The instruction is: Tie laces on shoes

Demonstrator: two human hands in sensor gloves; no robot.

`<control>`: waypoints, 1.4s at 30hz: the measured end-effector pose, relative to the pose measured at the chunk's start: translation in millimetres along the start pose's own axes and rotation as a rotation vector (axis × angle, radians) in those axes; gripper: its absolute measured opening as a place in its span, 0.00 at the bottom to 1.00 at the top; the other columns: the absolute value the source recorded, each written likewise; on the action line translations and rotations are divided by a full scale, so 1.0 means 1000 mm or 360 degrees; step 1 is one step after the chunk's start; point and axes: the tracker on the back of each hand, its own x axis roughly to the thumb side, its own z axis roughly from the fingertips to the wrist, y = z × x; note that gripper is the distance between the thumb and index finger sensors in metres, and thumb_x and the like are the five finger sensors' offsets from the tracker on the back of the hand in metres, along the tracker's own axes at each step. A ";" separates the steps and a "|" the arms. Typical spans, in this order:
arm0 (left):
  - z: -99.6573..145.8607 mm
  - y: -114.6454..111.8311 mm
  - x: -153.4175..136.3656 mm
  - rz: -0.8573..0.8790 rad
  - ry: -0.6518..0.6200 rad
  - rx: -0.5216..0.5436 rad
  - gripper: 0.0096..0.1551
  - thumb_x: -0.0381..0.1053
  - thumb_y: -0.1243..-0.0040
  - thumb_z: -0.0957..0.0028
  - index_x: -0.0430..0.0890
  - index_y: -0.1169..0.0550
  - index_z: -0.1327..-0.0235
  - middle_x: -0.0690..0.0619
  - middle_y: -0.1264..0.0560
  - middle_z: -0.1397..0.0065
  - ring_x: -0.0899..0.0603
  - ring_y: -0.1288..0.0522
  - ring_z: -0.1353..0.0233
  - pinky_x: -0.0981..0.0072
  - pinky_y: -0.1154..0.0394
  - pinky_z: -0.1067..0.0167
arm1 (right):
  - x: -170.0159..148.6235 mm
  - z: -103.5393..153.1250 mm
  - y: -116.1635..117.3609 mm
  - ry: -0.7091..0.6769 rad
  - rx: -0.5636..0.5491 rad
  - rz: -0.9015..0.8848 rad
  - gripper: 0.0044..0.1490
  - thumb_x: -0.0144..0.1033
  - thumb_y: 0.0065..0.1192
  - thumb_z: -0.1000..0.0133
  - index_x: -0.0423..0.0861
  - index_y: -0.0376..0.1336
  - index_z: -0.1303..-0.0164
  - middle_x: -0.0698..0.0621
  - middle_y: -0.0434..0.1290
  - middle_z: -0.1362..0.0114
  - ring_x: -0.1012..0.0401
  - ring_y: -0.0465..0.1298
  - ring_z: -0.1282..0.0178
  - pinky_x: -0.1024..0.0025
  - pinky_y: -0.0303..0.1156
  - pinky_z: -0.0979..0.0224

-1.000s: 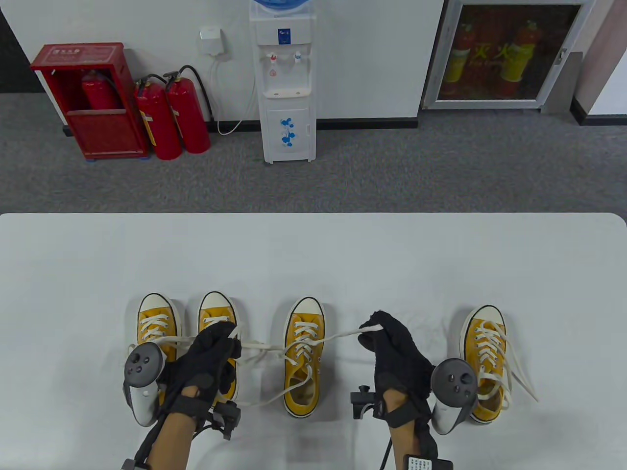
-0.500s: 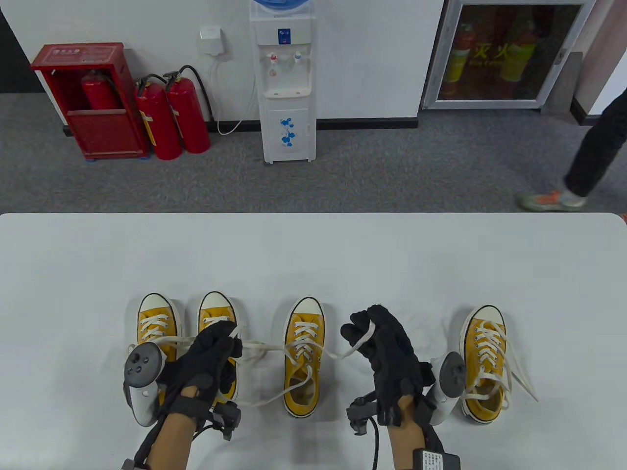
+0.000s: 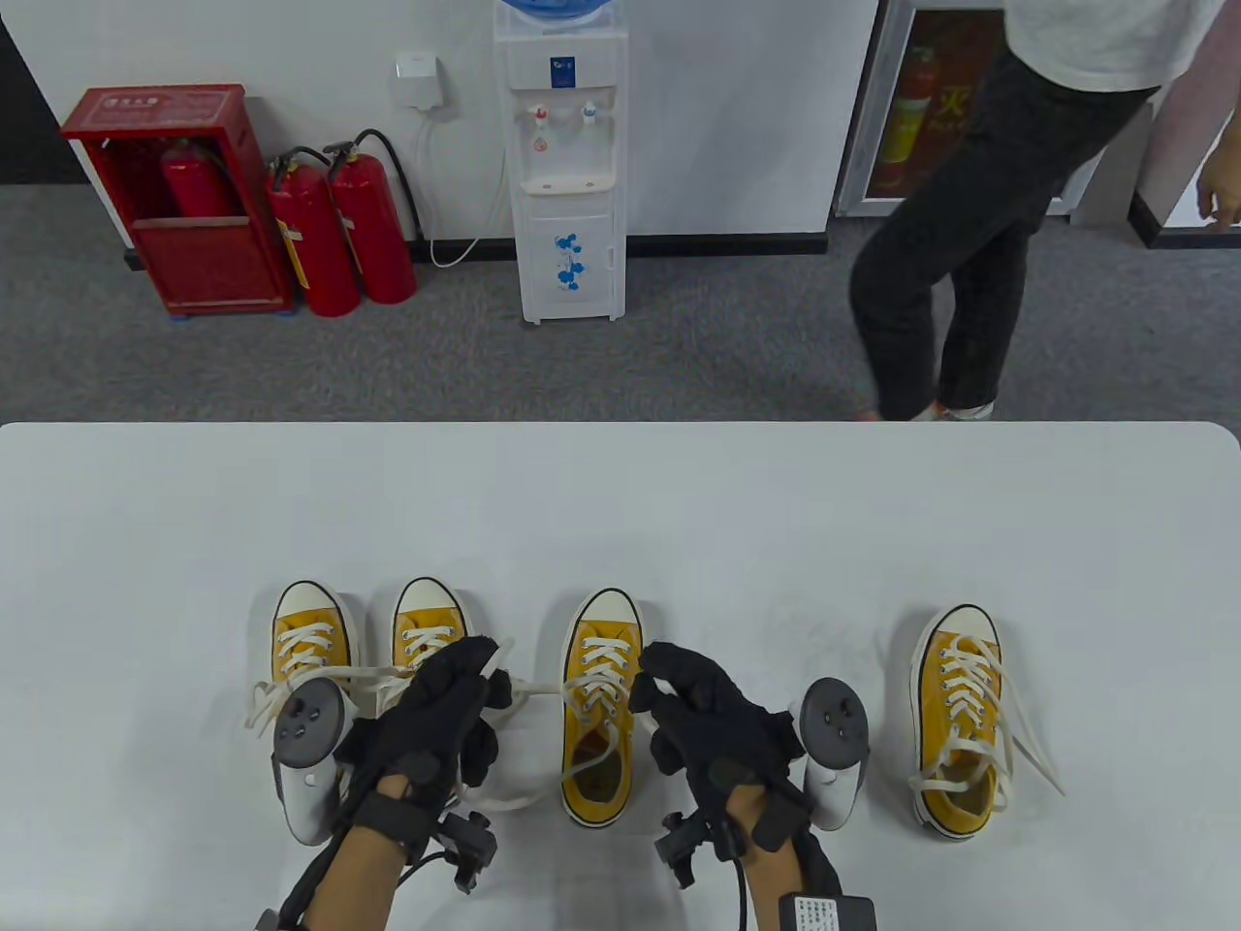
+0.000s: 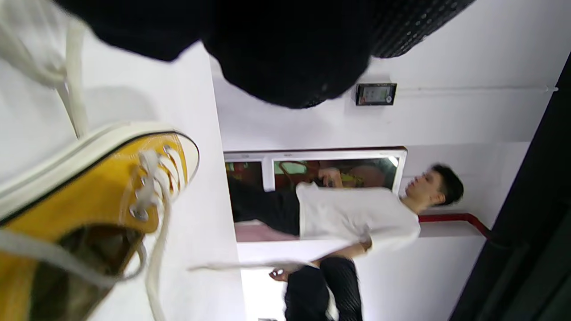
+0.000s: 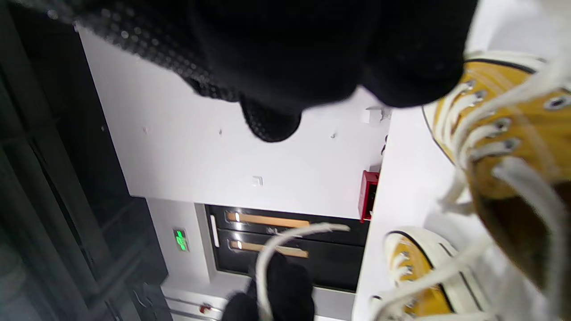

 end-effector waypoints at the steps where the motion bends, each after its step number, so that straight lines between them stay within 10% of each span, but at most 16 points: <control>1: 0.000 -0.002 0.000 0.0025 -0.0001 -0.0014 0.34 0.59 0.46 0.44 0.54 0.35 0.24 0.52 0.24 0.31 0.54 0.15 0.67 0.64 0.16 0.71 | 0.000 0.000 0.003 0.0010 0.0018 0.0029 0.31 0.35 0.64 0.47 0.49 0.66 0.31 0.52 0.78 0.38 0.70 0.79 0.75 0.60 0.80 0.52; 17: -0.003 -0.036 -0.011 0.0168 0.0032 -0.0393 0.42 0.68 0.51 0.42 0.54 0.43 0.18 0.47 0.38 0.16 0.50 0.15 0.54 0.61 0.17 0.60 | 0.005 0.002 0.044 -0.0099 0.0274 0.0305 0.41 0.36 0.59 0.47 0.46 0.50 0.23 0.52 0.80 0.44 0.69 0.80 0.79 0.60 0.81 0.57; 30: -0.005 -0.046 -0.015 -0.0029 0.0065 -0.0432 0.37 0.69 0.48 0.44 0.53 0.29 0.25 0.47 0.23 0.24 0.49 0.14 0.63 0.59 0.16 0.65 | 0.010 0.004 0.050 -0.0168 0.0354 0.0308 0.42 0.39 0.59 0.48 0.46 0.50 0.23 0.54 0.82 0.51 0.69 0.79 0.82 0.60 0.81 0.59; 42: -0.003 -0.049 -0.011 -0.0184 0.0036 -0.0394 0.36 0.67 0.46 0.45 0.50 0.25 0.28 0.43 0.20 0.32 0.40 0.13 0.49 0.48 0.17 0.52 | 0.007 0.003 0.044 -0.0139 0.0332 0.0299 0.42 0.39 0.60 0.48 0.46 0.51 0.23 0.54 0.83 0.51 0.68 0.80 0.81 0.59 0.81 0.58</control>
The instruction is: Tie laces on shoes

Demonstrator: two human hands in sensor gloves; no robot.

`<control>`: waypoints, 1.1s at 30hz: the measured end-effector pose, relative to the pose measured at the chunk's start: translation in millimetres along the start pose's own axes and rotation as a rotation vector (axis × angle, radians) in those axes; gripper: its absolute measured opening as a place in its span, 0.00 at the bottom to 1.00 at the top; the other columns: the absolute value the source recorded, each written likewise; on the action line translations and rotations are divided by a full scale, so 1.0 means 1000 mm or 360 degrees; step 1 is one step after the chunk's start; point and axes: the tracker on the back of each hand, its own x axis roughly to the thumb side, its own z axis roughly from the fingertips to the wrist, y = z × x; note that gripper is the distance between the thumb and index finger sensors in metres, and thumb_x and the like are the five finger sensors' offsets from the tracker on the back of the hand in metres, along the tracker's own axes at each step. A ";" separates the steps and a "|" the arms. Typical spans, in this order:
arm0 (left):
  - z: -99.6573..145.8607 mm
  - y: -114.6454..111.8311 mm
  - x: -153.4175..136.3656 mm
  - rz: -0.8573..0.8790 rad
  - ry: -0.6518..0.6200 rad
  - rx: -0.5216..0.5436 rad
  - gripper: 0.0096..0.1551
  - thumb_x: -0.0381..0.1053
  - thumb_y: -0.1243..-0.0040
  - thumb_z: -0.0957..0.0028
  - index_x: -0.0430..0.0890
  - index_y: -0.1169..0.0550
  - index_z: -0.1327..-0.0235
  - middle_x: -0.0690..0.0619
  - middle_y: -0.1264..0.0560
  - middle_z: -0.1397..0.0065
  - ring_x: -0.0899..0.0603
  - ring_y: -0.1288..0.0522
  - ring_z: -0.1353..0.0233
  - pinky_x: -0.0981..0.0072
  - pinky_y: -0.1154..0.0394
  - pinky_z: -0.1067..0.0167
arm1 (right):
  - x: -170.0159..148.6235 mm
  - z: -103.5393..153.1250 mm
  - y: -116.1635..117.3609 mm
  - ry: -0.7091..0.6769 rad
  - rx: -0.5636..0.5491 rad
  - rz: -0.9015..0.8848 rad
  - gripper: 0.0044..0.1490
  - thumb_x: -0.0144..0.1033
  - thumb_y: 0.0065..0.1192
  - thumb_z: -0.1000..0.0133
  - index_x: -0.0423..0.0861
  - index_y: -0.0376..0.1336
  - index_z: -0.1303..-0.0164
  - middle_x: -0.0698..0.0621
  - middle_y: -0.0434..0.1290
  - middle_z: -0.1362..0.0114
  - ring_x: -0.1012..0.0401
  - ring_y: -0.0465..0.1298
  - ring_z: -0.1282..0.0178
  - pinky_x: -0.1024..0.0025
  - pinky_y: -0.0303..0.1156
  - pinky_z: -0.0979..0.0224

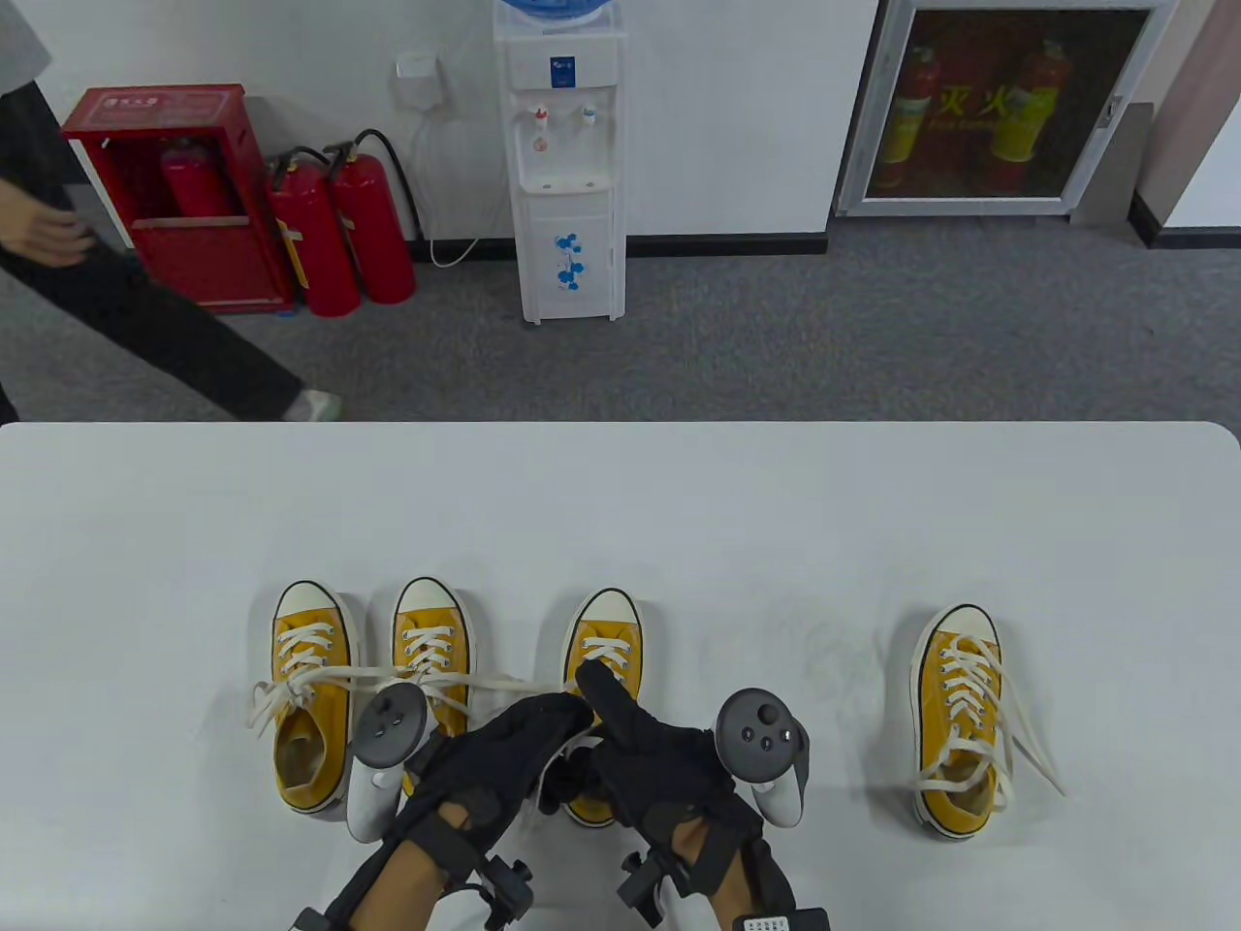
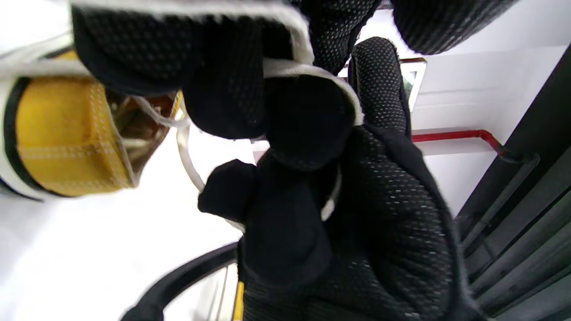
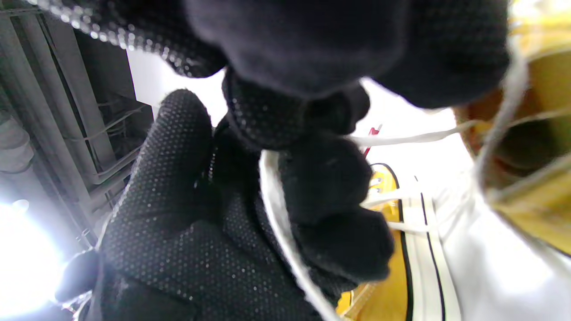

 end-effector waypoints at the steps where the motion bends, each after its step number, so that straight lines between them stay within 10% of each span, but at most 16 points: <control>1: 0.000 0.000 0.002 -0.0045 -0.0011 0.0004 0.35 0.67 0.46 0.45 0.49 0.24 0.29 0.43 0.19 0.33 0.40 0.13 0.49 0.47 0.17 0.52 | 0.000 0.000 0.000 0.0001 0.0003 0.0004 0.42 0.39 0.60 0.48 0.46 0.51 0.23 0.54 0.83 0.51 0.68 0.80 0.81 0.59 0.81 0.58; 14: 0.001 0.002 0.017 -0.0596 -0.0049 -0.0038 0.23 0.60 0.38 0.46 0.51 0.18 0.44 0.47 0.15 0.50 0.48 0.14 0.65 0.52 0.16 0.64 | 0.003 0.002 -0.015 -0.0068 -0.0110 0.0084 0.39 0.41 0.71 0.49 0.47 0.61 0.26 0.53 0.82 0.52 0.64 0.82 0.74 0.53 0.79 0.48; 25: 0.000 0.002 0.009 -0.0315 0.0021 -0.0051 0.22 0.58 0.39 0.47 0.49 0.19 0.45 0.51 0.14 0.55 0.52 0.16 0.70 0.56 0.16 0.70 | -0.008 0.005 -0.027 0.0029 -0.0243 0.0559 0.37 0.41 0.71 0.49 0.48 0.65 0.28 0.50 0.80 0.45 0.59 0.82 0.63 0.45 0.73 0.38; 33: 0.003 0.011 0.003 -0.0154 0.0096 0.0103 0.21 0.57 0.41 0.46 0.49 0.19 0.45 0.52 0.14 0.57 0.53 0.15 0.73 0.58 0.15 0.73 | -0.006 0.011 -0.025 0.0158 -0.0404 0.0986 0.35 0.39 0.66 0.47 0.50 0.64 0.26 0.49 0.65 0.22 0.45 0.67 0.22 0.34 0.54 0.24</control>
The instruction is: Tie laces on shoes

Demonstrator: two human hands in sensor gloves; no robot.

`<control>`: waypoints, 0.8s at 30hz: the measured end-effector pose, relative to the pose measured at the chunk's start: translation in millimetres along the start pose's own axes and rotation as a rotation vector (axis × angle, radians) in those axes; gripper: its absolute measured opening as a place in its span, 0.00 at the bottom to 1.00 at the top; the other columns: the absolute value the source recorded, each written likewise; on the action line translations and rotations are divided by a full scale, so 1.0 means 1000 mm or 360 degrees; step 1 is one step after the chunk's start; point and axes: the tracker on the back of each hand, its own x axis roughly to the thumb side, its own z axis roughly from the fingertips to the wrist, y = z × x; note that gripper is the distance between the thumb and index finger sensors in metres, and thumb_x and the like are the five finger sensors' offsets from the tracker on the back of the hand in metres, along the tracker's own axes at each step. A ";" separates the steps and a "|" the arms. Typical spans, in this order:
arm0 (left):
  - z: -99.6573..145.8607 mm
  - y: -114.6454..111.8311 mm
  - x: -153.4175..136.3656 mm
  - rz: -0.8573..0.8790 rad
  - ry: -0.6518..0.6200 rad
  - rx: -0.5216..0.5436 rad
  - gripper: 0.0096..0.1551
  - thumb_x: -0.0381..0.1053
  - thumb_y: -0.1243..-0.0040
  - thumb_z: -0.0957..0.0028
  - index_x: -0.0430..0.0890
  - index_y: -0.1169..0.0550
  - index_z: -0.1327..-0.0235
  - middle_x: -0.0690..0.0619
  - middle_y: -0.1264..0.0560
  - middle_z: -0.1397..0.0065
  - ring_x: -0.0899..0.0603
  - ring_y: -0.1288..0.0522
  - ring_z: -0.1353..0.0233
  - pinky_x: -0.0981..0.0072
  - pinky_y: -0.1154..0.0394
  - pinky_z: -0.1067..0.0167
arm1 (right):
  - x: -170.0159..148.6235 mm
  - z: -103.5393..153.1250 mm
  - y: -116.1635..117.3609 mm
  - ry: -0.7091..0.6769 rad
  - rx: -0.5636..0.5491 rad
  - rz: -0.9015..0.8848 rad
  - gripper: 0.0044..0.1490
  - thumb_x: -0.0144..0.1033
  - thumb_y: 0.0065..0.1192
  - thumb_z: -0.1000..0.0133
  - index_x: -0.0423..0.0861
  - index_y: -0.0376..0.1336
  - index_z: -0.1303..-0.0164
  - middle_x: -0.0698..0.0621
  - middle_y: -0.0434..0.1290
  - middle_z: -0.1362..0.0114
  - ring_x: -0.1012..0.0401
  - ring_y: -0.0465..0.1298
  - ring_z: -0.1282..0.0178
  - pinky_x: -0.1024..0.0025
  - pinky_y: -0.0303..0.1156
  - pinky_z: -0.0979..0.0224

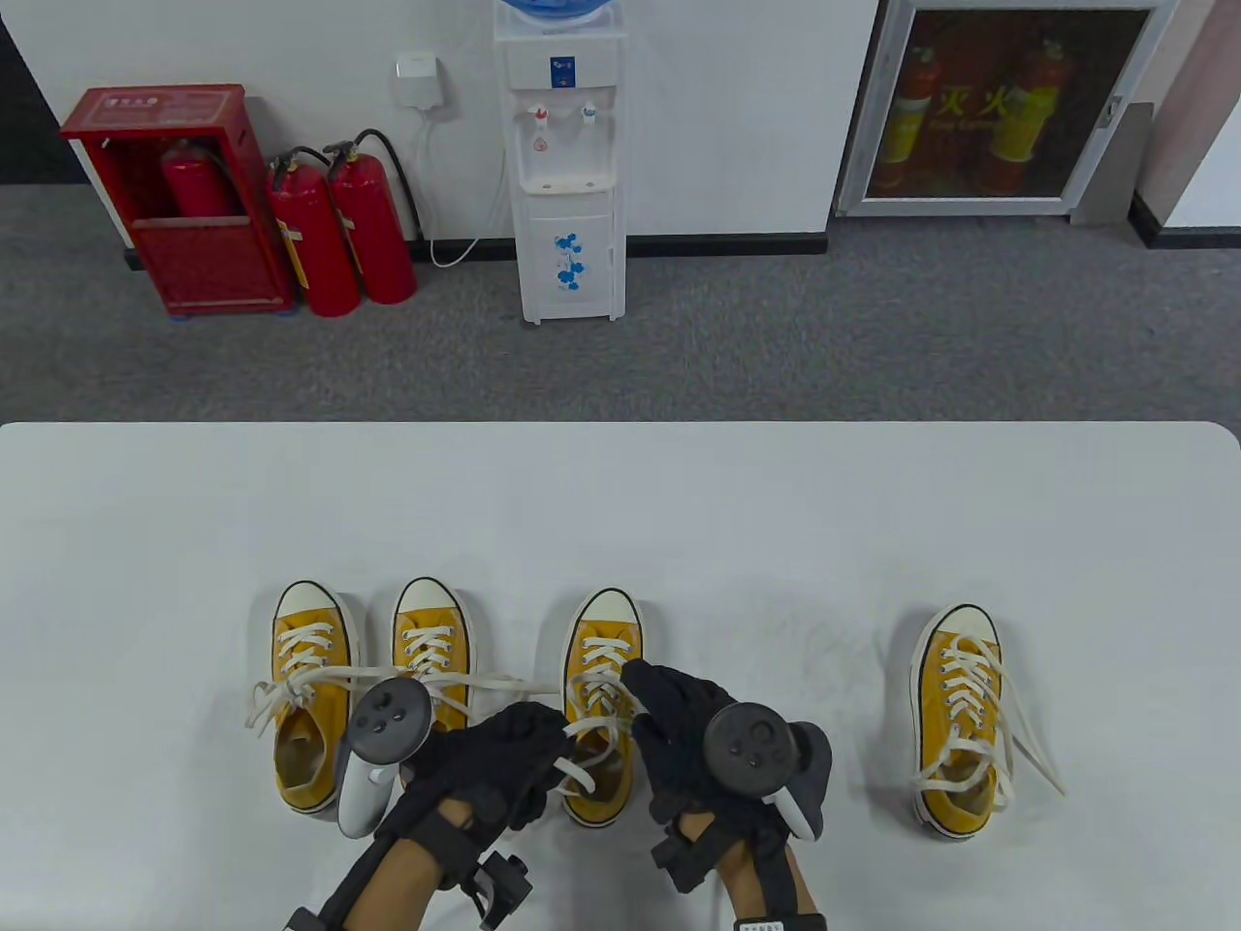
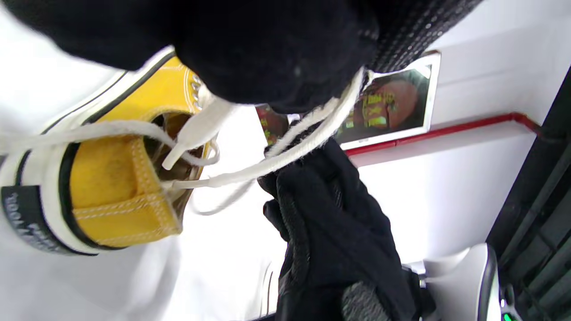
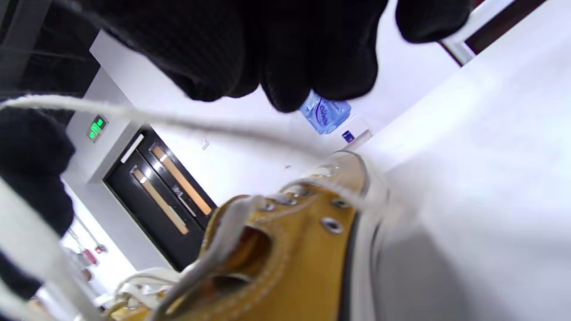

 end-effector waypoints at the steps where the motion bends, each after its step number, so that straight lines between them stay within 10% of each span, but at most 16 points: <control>1: 0.000 0.002 0.000 0.0006 -0.0001 0.0027 0.21 0.57 0.41 0.46 0.49 0.19 0.45 0.52 0.14 0.57 0.53 0.14 0.73 0.58 0.15 0.72 | 0.002 0.001 -0.002 -0.0009 -0.0060 -0.0044 0.35 0.40 0.66 0.47 0.50 0.64 0.27 0.49 0.65 0.22 0.45 0.67 0.22 0.34 0.54 0.24; 9: 0.002 0.009 -0.002 0.0005 -0.0024 0.0164 0.21 0.57 0.42 0.46 0.51 0.20 0.44 0.53 0.13 0.54 0.52 0.12 0.70 0.58 0.13 0.69 | 0.024 0.005 -0.002 -0.0233 -0.0040 -0.0270 0.33 0.54 0.72 0.51 0.47 0.73 0.41 0.47 0.76 0.38 0.53 0.79 0.50 0.49 0.70 0.40; 15: 0.003 0.007 0.002 -0.0008 -0.0080 0.0148 0.21 0.58 0.42 0.46 0.52 0.20 0.44 0.54 0.13 0.54 0.53 0.12 0.70 0.58 0.13 0.68 | 0.036 0.007 0.016 -0.0242 0.0198 -0.0250 0.41 0.56 0.73 0.52 0.47 0.68 0.31 0.46 0.68 0.29 0.51 0.75 0.41 0.47 0.67 0.35; 24: 0.005 0.003 0.011 -0.0108 -0.0184 0.0128 0.25 0.61 0.42 0.45 0.52 0.20 0.40 0.49 0.14 0.46 0.45 0.10 0.60 0.50 0.15 0.59 | 0.036 0.008 0.014 -0.0173 0.0073 -0.0320 0.25 0.46 0.70 0.49 0.47 0.75 0.45 0.47 0.69 0.29 0.51 0.75 0.40 0.46 0.67 0.35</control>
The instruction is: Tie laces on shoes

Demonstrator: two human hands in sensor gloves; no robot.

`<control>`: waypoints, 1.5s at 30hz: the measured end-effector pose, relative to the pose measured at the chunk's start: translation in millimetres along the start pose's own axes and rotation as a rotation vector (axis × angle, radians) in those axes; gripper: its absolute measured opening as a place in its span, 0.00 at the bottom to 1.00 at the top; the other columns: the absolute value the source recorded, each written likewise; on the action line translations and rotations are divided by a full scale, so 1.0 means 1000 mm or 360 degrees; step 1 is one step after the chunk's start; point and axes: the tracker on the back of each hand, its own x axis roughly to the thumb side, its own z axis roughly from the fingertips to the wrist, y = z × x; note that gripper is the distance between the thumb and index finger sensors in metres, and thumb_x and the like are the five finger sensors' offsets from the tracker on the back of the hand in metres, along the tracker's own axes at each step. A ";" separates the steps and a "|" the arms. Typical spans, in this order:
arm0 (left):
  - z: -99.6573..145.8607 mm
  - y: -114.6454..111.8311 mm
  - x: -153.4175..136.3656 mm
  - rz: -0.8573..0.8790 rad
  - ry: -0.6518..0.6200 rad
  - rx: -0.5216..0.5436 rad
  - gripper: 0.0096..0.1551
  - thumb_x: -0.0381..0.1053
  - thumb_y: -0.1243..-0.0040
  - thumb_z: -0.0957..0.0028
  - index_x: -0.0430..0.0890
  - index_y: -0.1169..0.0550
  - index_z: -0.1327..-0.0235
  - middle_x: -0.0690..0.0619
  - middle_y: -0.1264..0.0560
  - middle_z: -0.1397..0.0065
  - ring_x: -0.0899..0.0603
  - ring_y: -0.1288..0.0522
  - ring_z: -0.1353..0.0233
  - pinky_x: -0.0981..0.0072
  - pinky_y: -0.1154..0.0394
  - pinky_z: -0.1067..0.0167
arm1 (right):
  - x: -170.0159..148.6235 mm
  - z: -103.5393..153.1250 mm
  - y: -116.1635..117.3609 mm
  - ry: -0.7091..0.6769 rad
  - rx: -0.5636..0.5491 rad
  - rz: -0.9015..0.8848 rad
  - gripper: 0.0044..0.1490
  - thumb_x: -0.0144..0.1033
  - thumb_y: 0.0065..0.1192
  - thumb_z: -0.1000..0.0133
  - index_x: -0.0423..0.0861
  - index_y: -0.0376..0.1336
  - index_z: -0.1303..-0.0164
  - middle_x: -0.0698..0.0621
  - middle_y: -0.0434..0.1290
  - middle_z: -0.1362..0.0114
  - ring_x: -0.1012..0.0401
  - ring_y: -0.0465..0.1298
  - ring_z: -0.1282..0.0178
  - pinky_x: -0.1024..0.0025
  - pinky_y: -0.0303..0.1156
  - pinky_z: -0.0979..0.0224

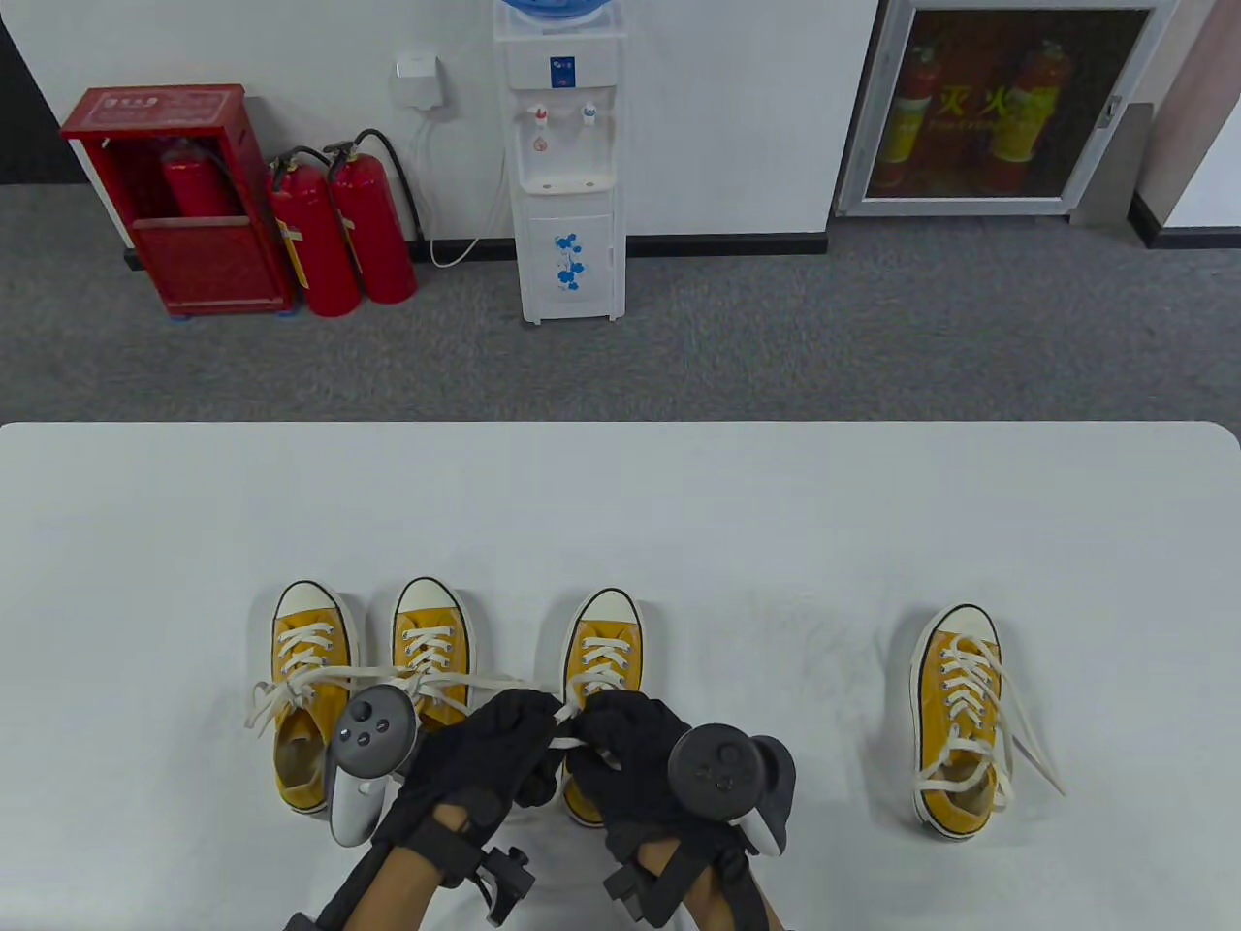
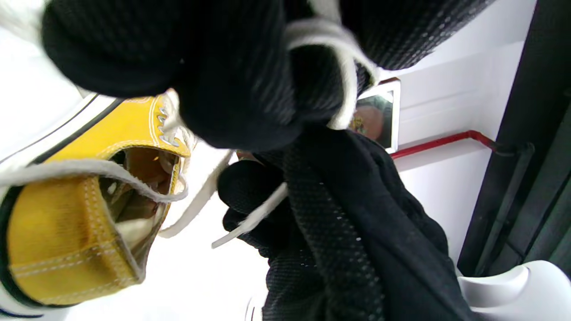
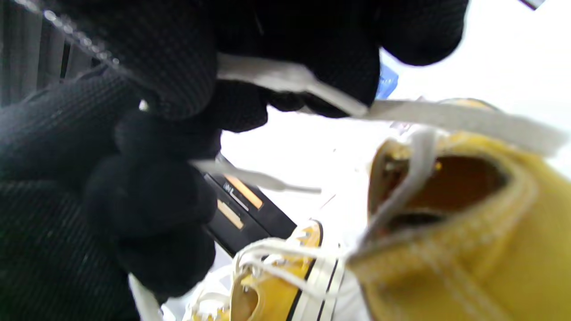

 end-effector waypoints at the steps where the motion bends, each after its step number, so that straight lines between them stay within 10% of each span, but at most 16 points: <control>1: 0.000 0.002 0.001 -0.0045 -0.0012 0.0020 0.26 0.62 0.42 0.45 0.51 0.20 0.39 0.48 0.14 0.44 0.43 0.10 0.58 0.48 0.15 0.57 | 0.000 0.000 -0.005 0.0010 -0.0022 -0.0035 0.25 0.46 0.70 0.49 0.47 0.75 0.45 0.47 0.69 0.28 0.51 0.75 0.40 0.46 0.66 0.35; 13: 0.011 0.041 0.022 -0.0714 -0.0046 0.0098 0.30 0.60 0.42 0.45 0.51 0.24 0.31 0.44 0.21 0.30 0.36 0.14 0.39 0.40 0.20 0.40 | -0.018 0.011 -0.068 0.0221 -0.0336 0.0003 0.25 0.46 0.70 0.49 0.46 0.75 0.45 0.46 0.67 0.26 0.49 0.74 0.37 0.43 0.64 0.32; 20: 0.027 0.064 0.019 -0.1257 -0.0015 0.0183 0.30 0.66 0.35 0.50 0.55 0.19 0.38 0.48 0.21 0.38 0.44 0.16 0.49 0.43 0.20 0.43 | -0.048 0.028 -0.098 0.0412 -0.0540 -0.0002 0.25 0.45 0.70 0.49 0.46 0.75 0.45 0.46 0.67 0.26 0.49 0.74 0.36 0.42 0.63 0.31; 28: 0.040 0.097 -0.008 -0.1099 0.0062 0.0398 0.18 0.67 0.35 0.51 0.54 0.14 0.64 0.51 0.19 0.49 0.45 0.18 0.59 0.43 0.21 0.51 | -0.072 0.047 -0.121 0.0599 -0.0725 0.0263 0.25 0.46 0.71 0.49 0.46 0.75 0.45 0.46 0.68 0.27 0.50 0.76 0.40 0.44 0.65 0.33; 45: 0.057 0.139 -0.031 -0.1176 0.0293 0.0666 0.18 0.66 0.35 0.50 0.53 0.14 0.66 0.51 0.19 0.49 0.45 0.17 0.59 0.43 0.20 0.53 | -0.097 0.076 -0.168 0.0949 -0.1119 0.0404 0.25 0.46 0.69 0.48 0.48 0.75 0.44 0.47 0.70 0.29 0.55 0.80 0.50 0.55 0.73 0.47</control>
